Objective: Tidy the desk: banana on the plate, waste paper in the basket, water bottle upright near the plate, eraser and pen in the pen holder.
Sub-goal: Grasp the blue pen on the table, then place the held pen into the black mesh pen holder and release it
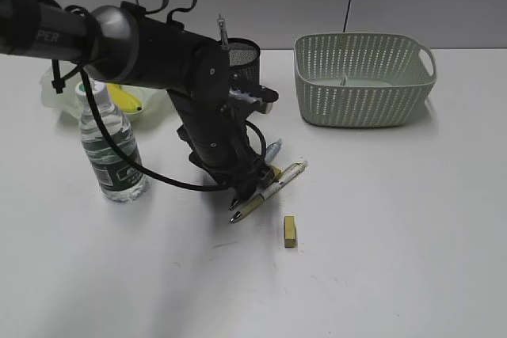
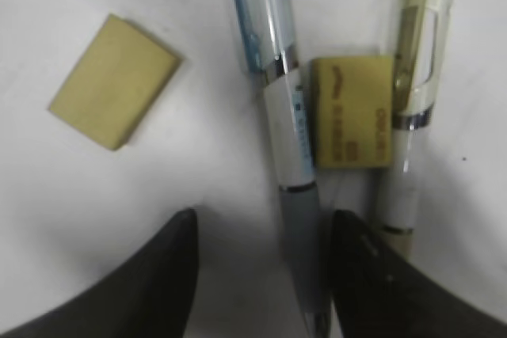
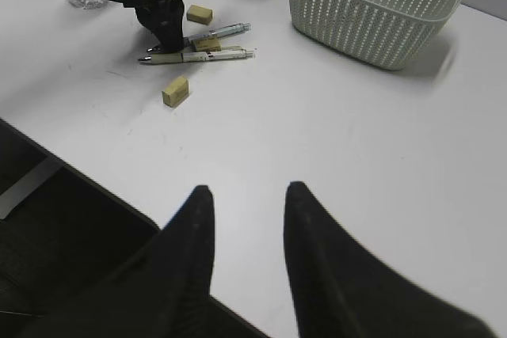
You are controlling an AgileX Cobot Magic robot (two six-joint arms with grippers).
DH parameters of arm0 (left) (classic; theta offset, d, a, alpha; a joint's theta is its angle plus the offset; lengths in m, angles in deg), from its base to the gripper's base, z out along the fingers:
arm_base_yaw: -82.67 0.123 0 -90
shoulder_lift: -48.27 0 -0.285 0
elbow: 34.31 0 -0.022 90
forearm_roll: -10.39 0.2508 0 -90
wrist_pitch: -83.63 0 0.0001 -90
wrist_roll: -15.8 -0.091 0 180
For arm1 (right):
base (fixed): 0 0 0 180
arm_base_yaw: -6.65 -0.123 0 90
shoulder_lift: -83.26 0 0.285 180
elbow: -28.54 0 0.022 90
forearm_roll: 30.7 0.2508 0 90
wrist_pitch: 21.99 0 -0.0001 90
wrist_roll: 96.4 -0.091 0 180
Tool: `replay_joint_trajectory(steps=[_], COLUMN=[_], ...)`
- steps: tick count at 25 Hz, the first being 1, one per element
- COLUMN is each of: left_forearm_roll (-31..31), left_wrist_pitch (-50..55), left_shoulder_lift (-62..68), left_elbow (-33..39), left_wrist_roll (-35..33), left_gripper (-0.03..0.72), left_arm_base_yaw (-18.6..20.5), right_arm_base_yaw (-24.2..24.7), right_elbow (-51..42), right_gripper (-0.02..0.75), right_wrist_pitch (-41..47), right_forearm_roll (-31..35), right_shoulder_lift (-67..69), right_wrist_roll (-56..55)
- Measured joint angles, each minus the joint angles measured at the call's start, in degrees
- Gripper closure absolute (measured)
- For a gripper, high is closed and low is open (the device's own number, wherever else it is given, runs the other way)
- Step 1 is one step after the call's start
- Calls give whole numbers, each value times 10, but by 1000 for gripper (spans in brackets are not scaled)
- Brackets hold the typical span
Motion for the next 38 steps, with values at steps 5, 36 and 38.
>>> replay_joint_trajectory(steps=[5,36,38], left_forearm_roll=[-5,-118,-132], left_wrist_pitch=[0,-459,-506], left_shoulder_lift=[1,-176,-160], left_elbow=[-2,87,107], left_wrist_roll=[1,1,1], left_gripper=[568,612,612], left_arm_base_yaw=[-2,74,74], right_arm_base_yaw=[0,0,0], right_elbow=[0,0,0], right_gripper=[482,482,482], right_wrist_pitch=[0,0,0], right_forearm_roll=[0,-1,-1], right_shoulder_lift=[0,0,0], right_wrist_roll=[0,0,0])
